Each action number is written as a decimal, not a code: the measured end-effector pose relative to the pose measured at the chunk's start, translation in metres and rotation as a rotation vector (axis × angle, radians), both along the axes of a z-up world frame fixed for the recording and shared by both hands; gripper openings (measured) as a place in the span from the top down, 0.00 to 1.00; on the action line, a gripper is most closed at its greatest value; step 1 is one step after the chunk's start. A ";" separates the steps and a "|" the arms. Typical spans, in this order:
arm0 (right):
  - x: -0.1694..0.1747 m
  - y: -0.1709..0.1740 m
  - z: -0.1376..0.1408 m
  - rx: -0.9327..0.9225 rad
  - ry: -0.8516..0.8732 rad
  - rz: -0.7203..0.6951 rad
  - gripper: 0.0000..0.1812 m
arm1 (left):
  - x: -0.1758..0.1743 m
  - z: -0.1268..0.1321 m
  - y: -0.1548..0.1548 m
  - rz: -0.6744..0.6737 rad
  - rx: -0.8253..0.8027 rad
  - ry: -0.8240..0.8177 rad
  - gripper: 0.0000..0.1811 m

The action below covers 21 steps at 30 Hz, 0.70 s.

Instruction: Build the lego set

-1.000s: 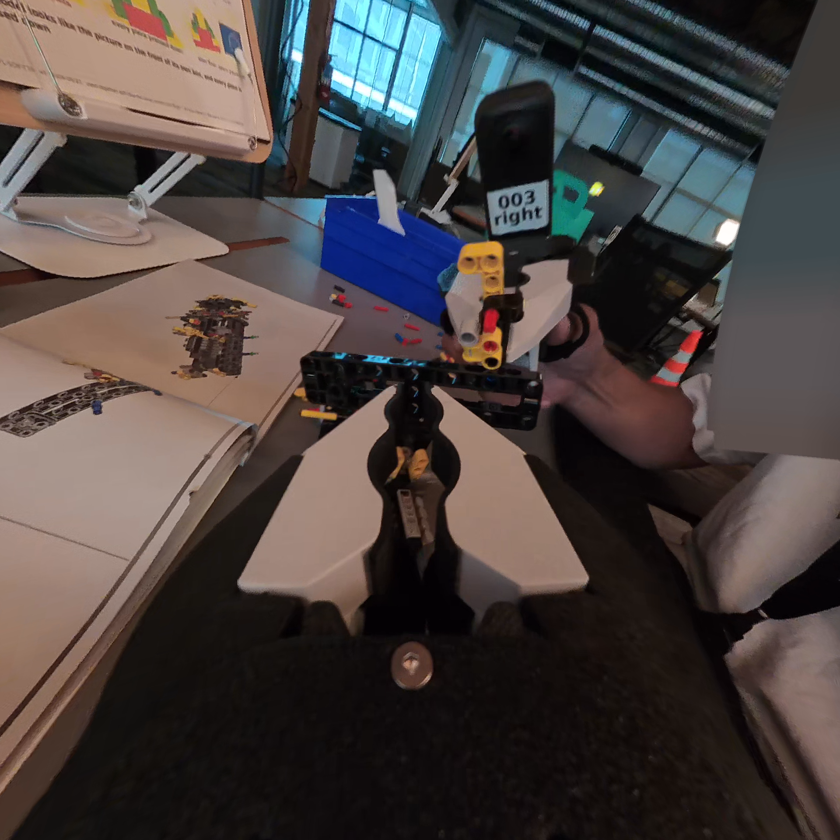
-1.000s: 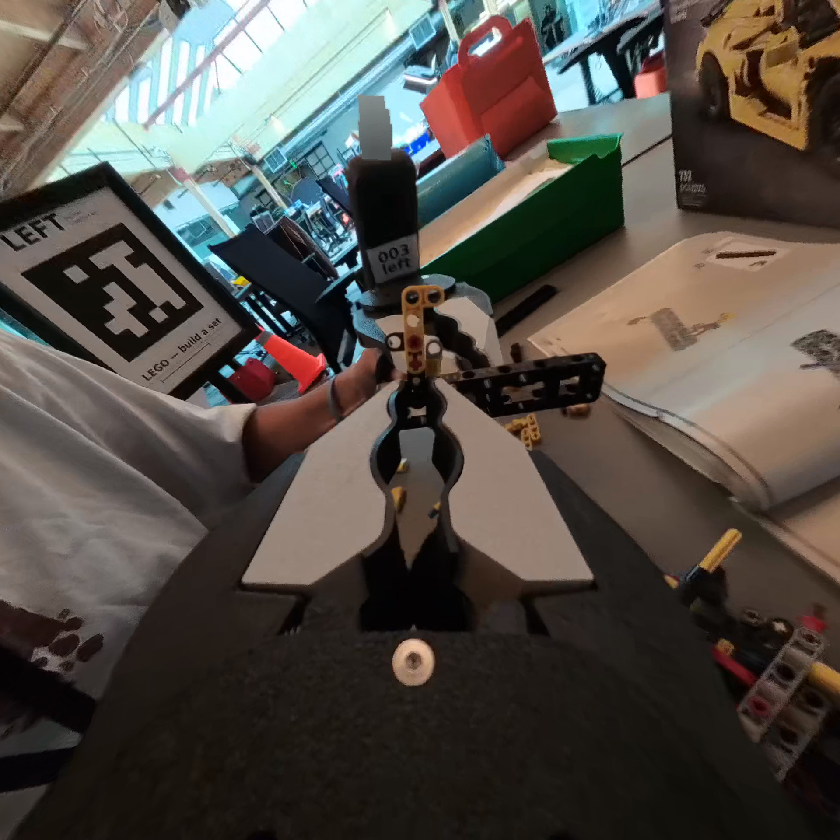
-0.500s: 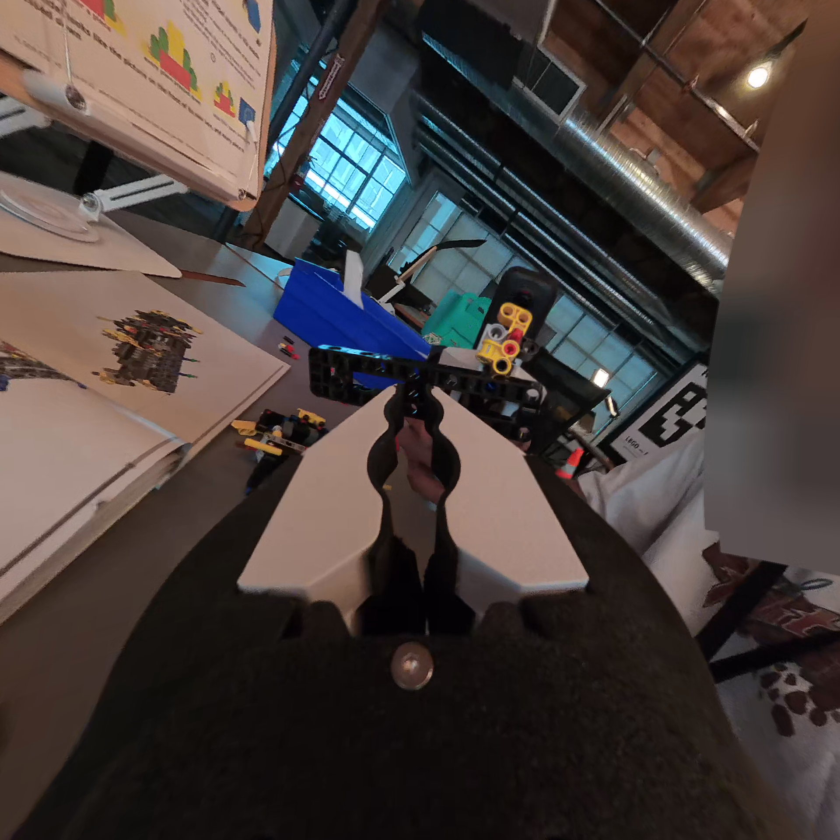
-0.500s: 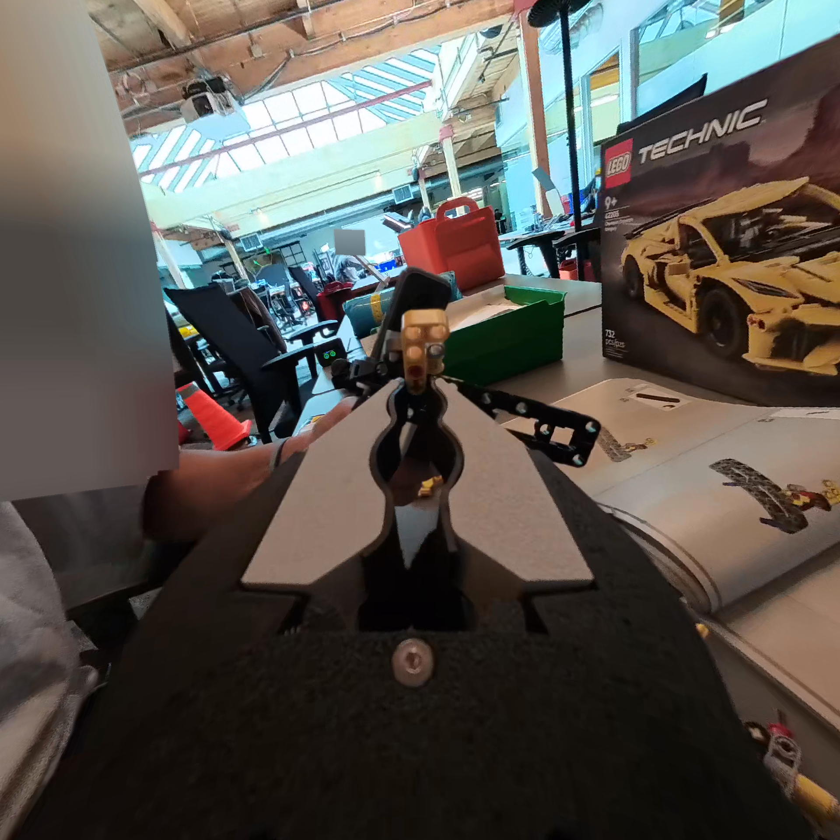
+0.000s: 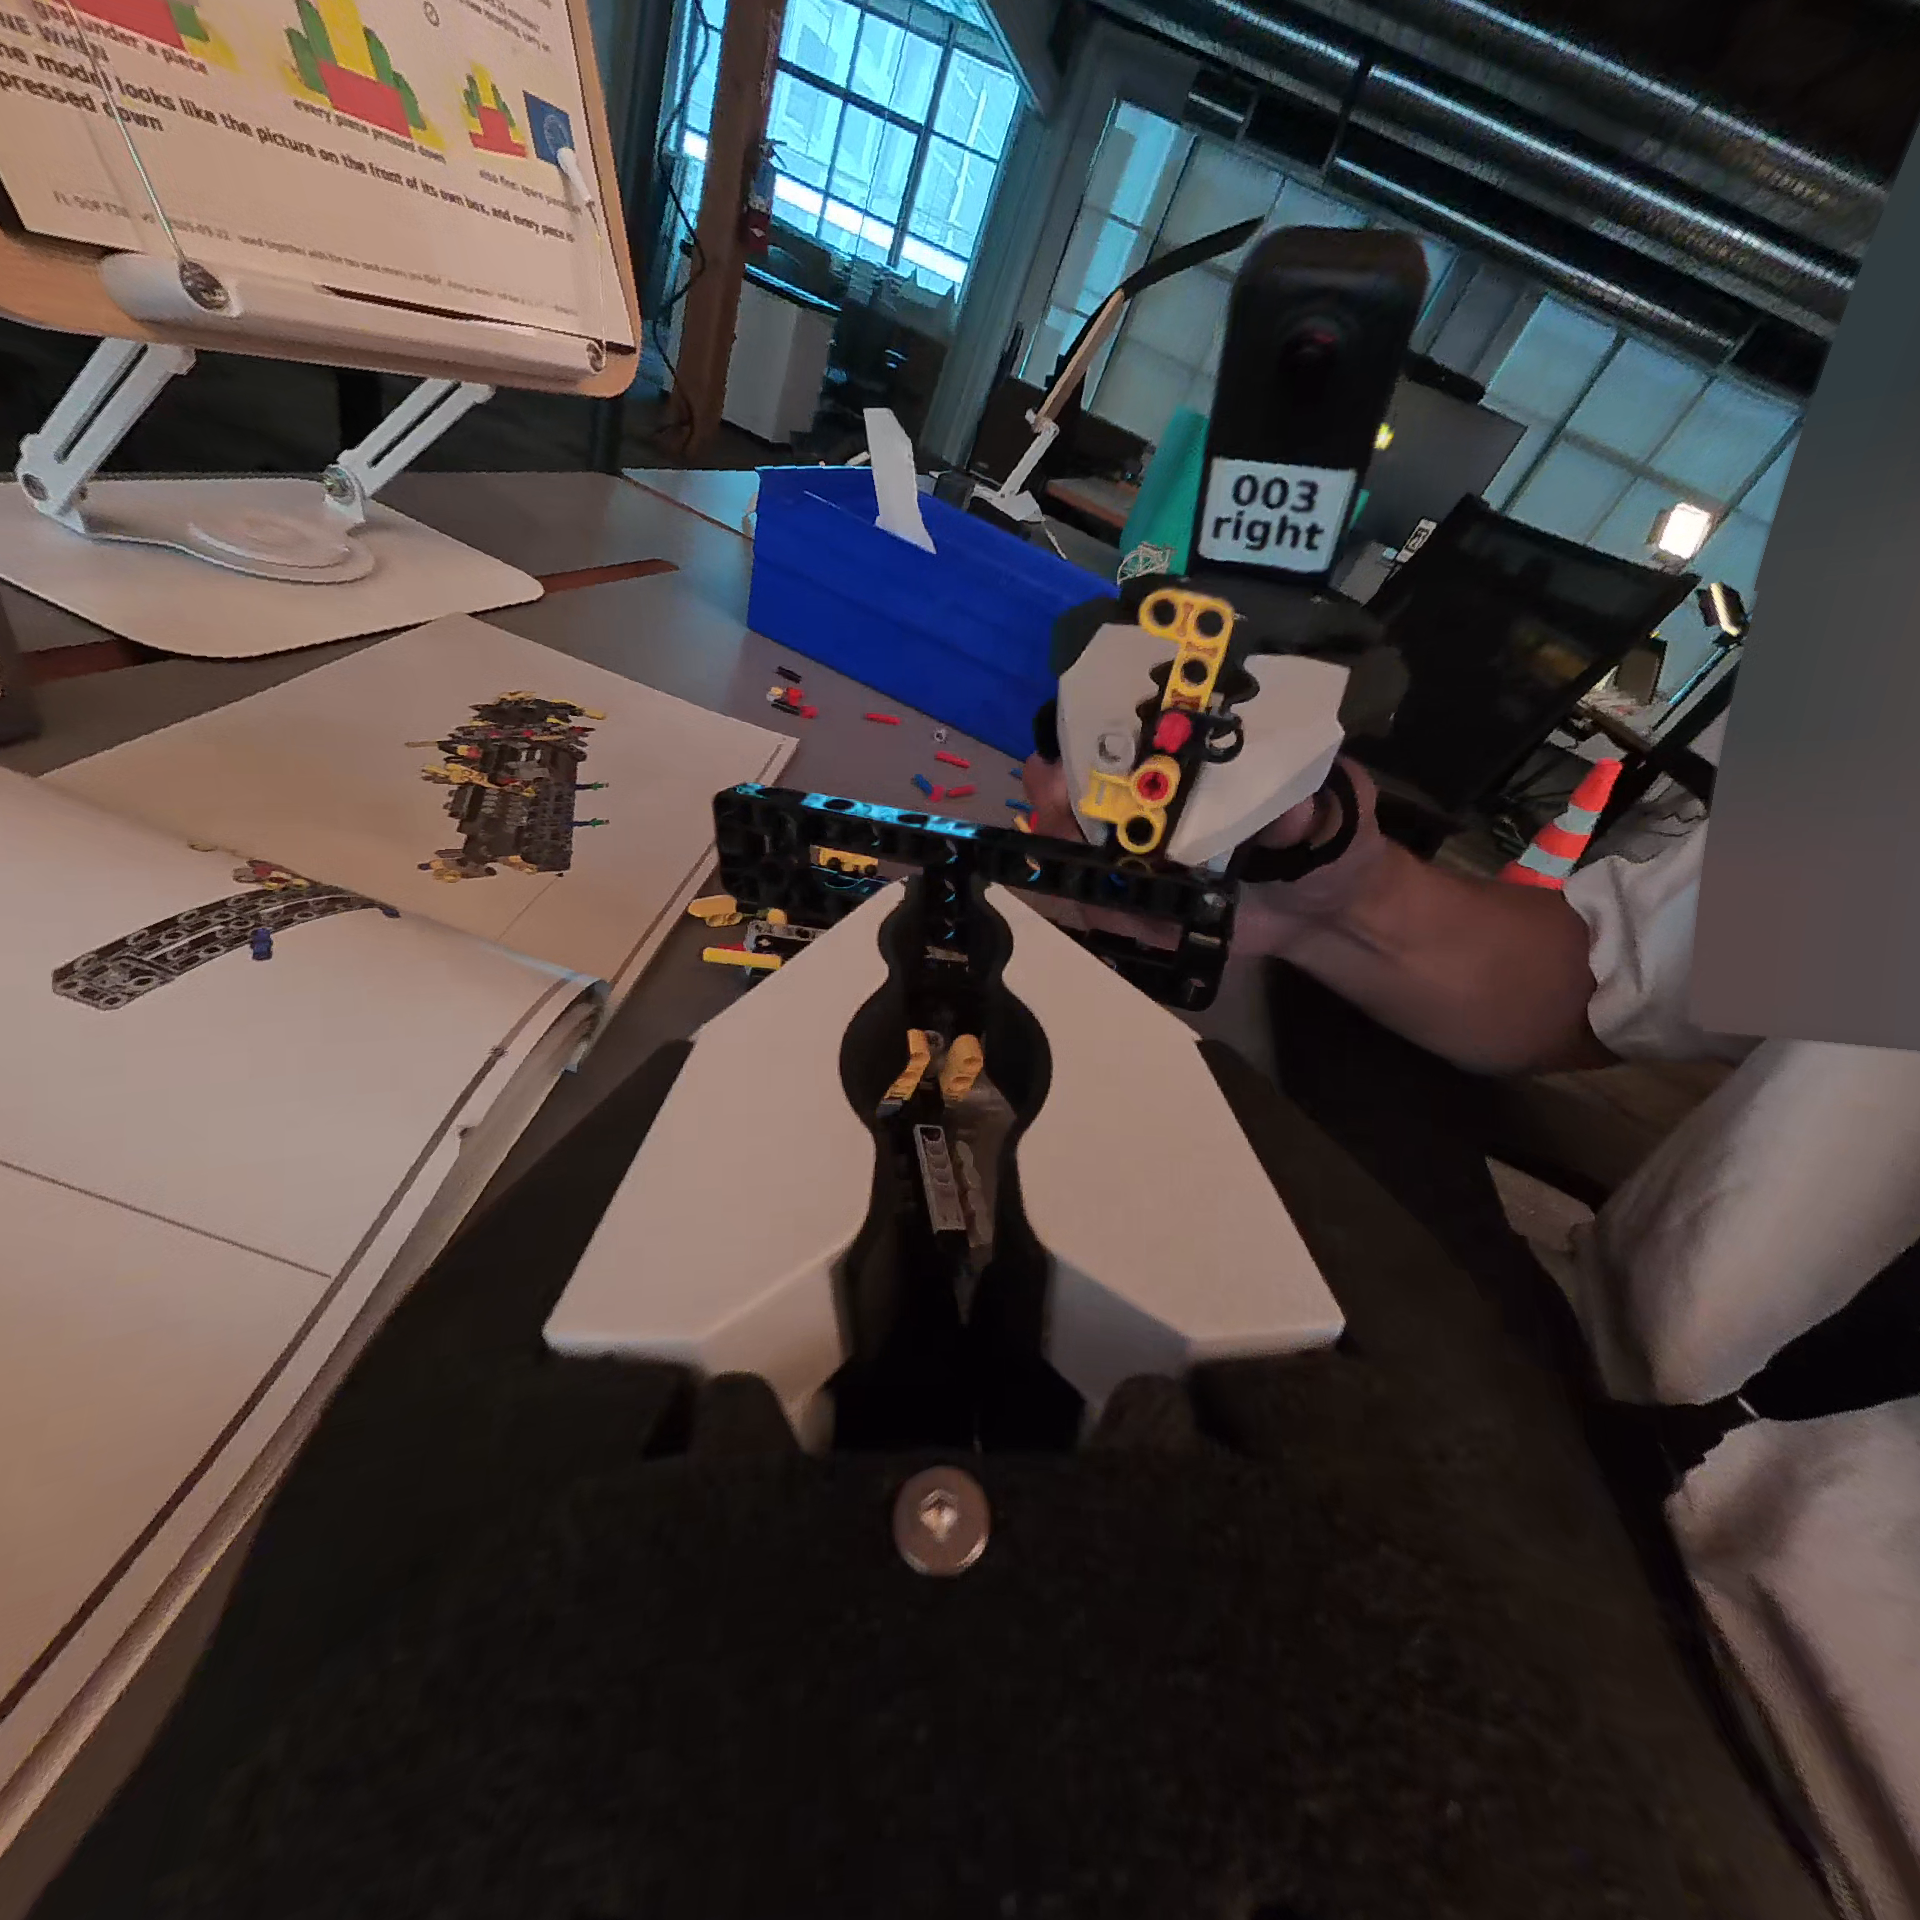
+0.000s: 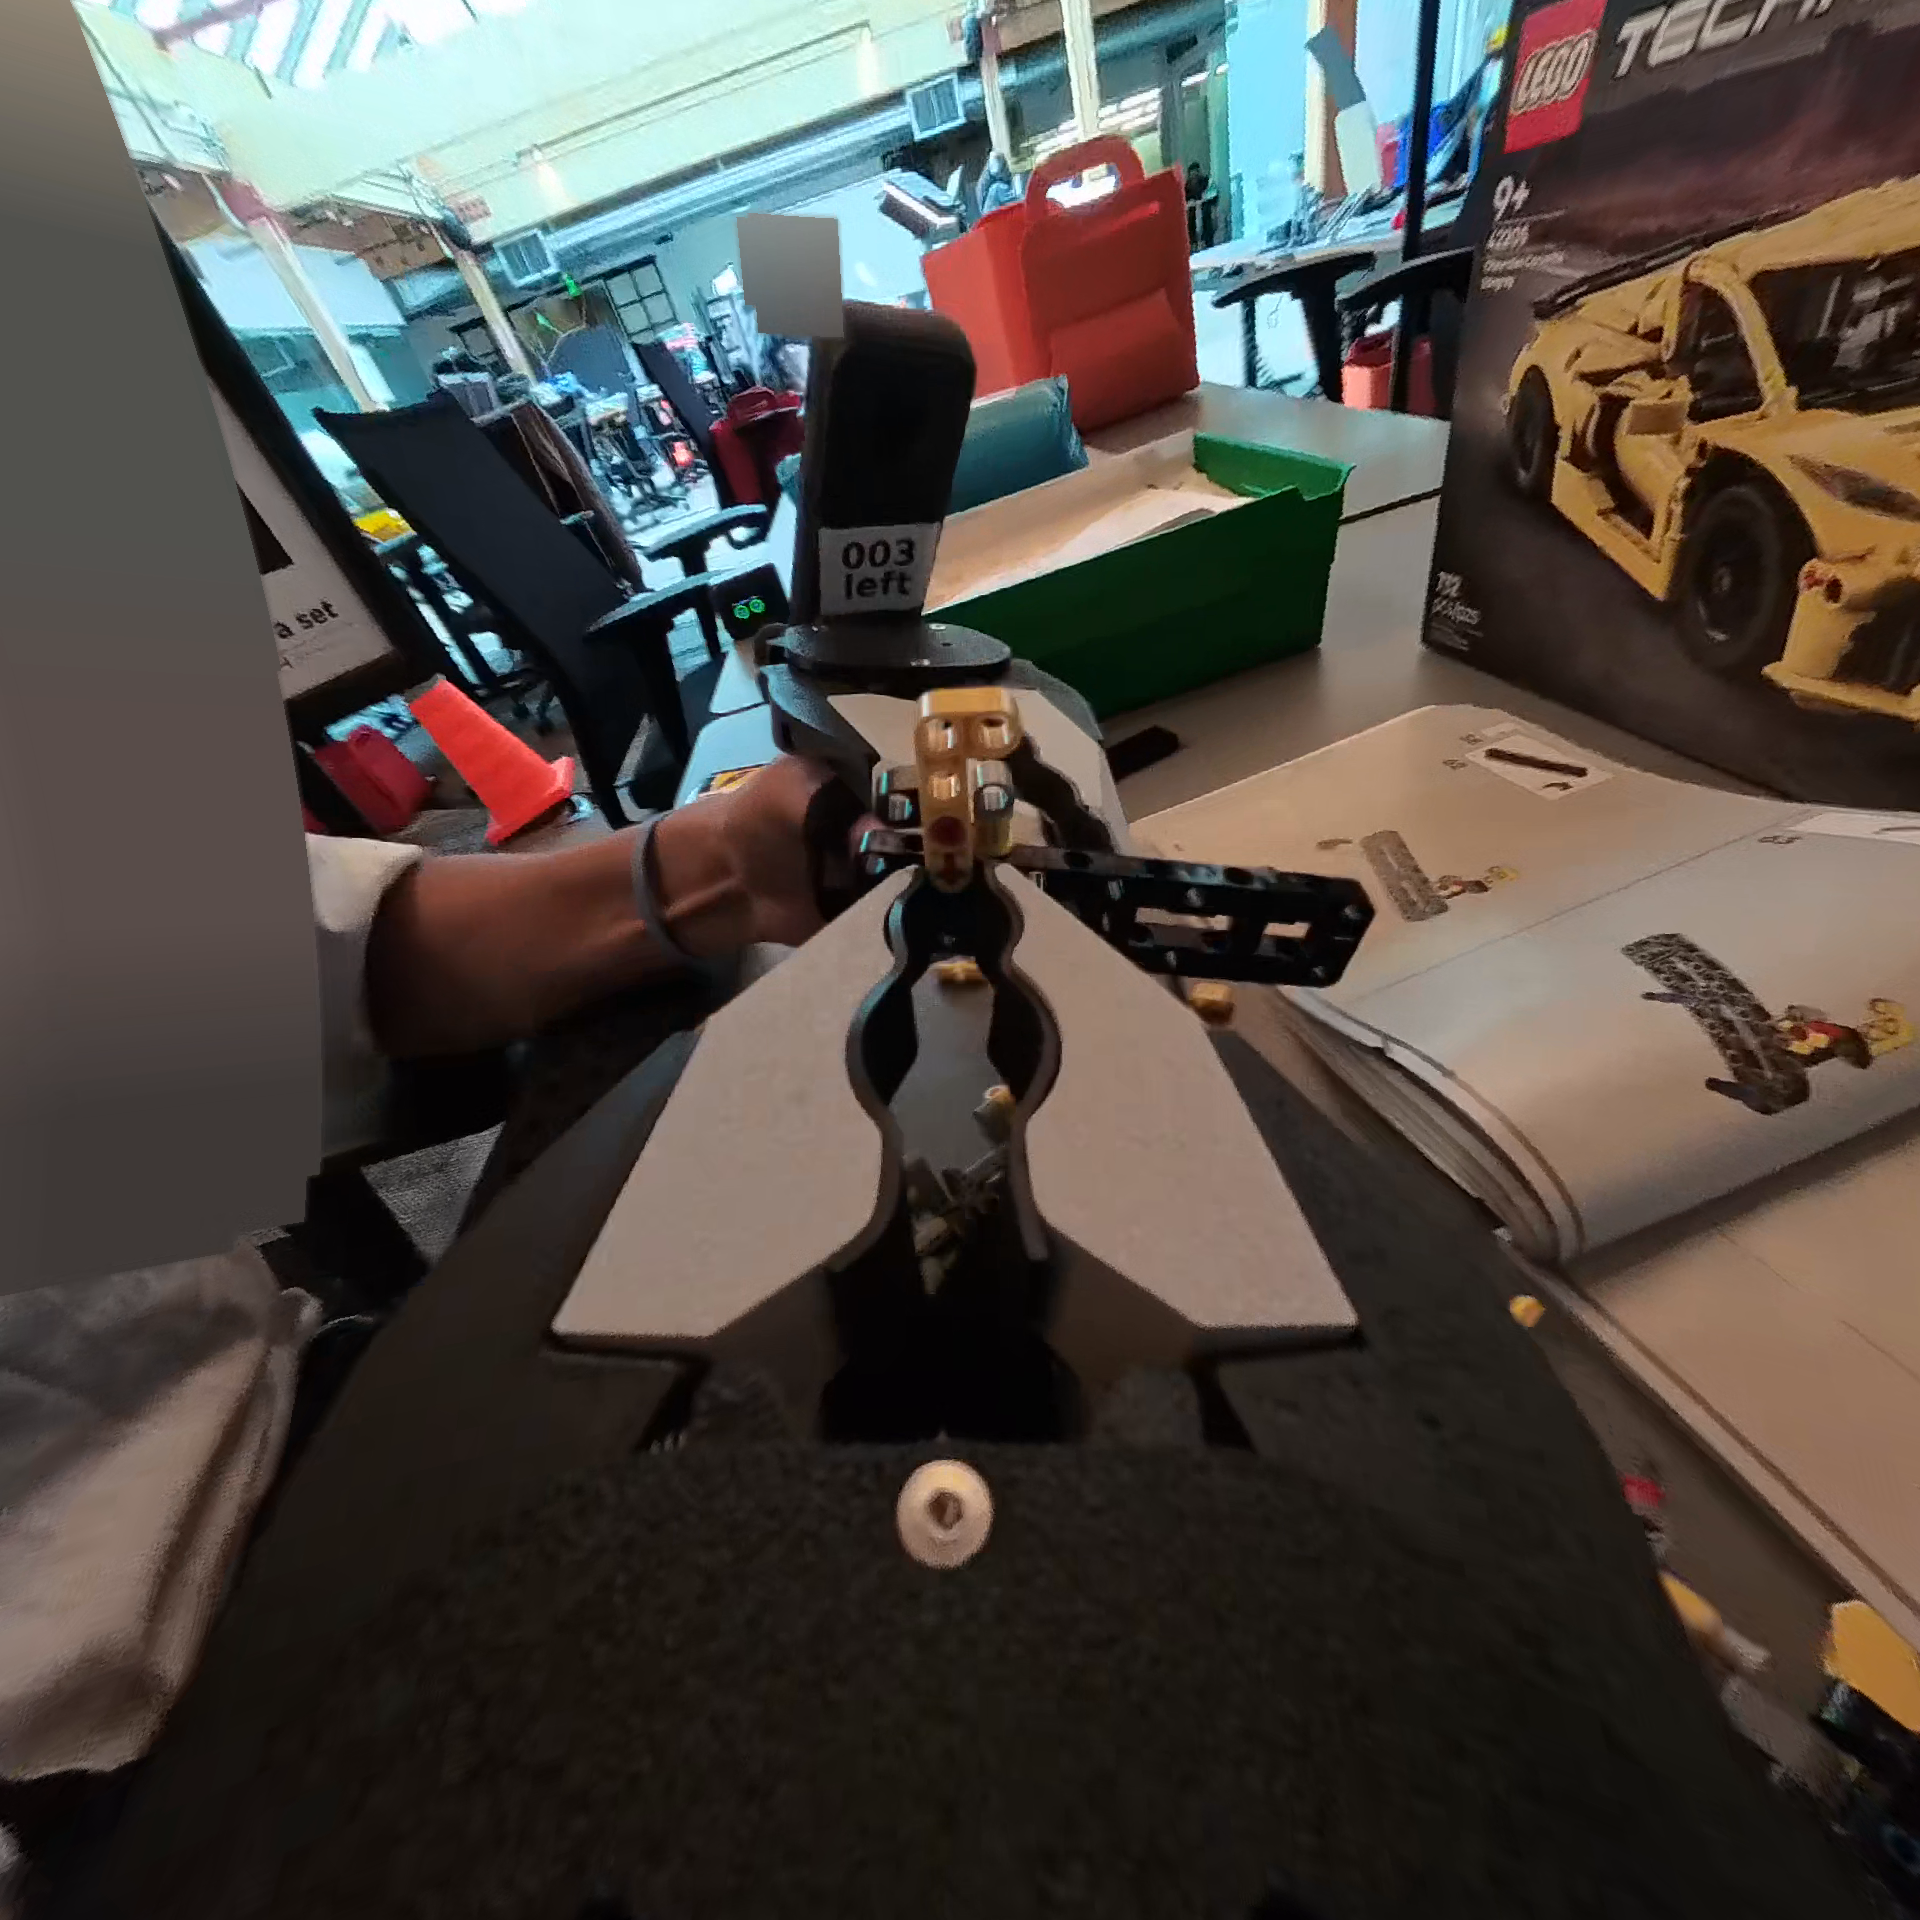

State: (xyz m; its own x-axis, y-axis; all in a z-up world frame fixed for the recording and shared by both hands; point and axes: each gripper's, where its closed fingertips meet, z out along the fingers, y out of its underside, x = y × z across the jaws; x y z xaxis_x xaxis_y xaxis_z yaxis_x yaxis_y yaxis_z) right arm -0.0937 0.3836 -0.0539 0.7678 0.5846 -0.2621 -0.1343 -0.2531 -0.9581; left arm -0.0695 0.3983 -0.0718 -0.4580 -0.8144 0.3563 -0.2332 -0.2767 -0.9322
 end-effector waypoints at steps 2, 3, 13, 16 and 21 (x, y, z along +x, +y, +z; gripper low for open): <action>0.000 0.000 -0.003 -0.047 0.059 0.023 0.97 | 0.001 -0.006 -0.003 -0.001 0.060 0.020 0.95; -0.001 0.002 -0.005 -0.066 0.085 0.029 0.97 | 0.001 -0.008 -0.010 -0.029 0.078 0.017 1.00; 0.019 0.009 0.002 -0.024 0.095 -0.061 0.96 | 0.011 -0.016 -0.025 0.011 0.122 0.014 1.00; 0.041 0.006 0.016 0.023 0.077 -0.129 0.97 | 0.006 -0.019 -0.006 0.078 0.120 0.049 1.00; 0.109 -0.021 0.048 0.088 0.083 -0.261 0.96 | -0.009 -0.022 -0.008 0.109 0.169 0.080 1.00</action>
